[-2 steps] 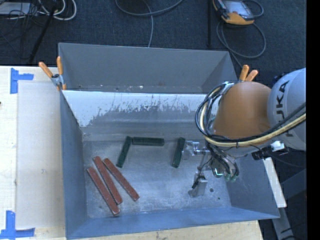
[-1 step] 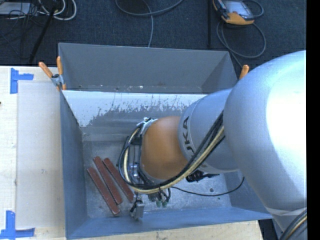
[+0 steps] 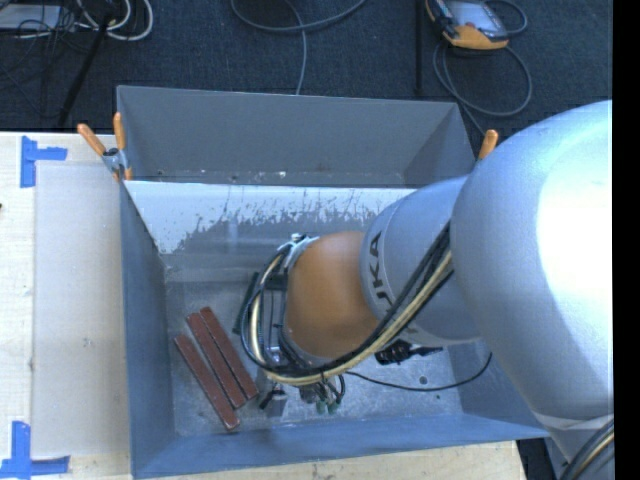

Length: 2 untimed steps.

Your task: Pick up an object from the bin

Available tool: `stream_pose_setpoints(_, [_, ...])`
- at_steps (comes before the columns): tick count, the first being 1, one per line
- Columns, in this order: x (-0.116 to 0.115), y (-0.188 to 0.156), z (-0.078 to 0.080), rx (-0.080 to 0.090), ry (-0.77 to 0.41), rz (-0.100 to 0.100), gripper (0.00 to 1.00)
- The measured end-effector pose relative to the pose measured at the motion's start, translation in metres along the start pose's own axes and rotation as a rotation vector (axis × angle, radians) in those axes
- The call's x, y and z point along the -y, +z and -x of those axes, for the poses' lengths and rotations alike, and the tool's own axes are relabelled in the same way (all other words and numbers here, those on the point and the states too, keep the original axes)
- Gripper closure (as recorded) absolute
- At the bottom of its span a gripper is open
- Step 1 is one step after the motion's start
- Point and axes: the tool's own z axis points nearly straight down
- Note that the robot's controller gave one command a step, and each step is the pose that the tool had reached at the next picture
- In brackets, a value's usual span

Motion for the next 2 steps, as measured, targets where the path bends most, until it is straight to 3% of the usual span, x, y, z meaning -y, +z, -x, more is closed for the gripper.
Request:
stream_pose_setpoints(1, [0.0, -0.001, 0.001, 0.004, 0.001, 0.0, 0.0])
stream_pose_setpoints(2, [-0.01, -0.074, 0.013, 0.005, -0.191, 0.0, 0.0])
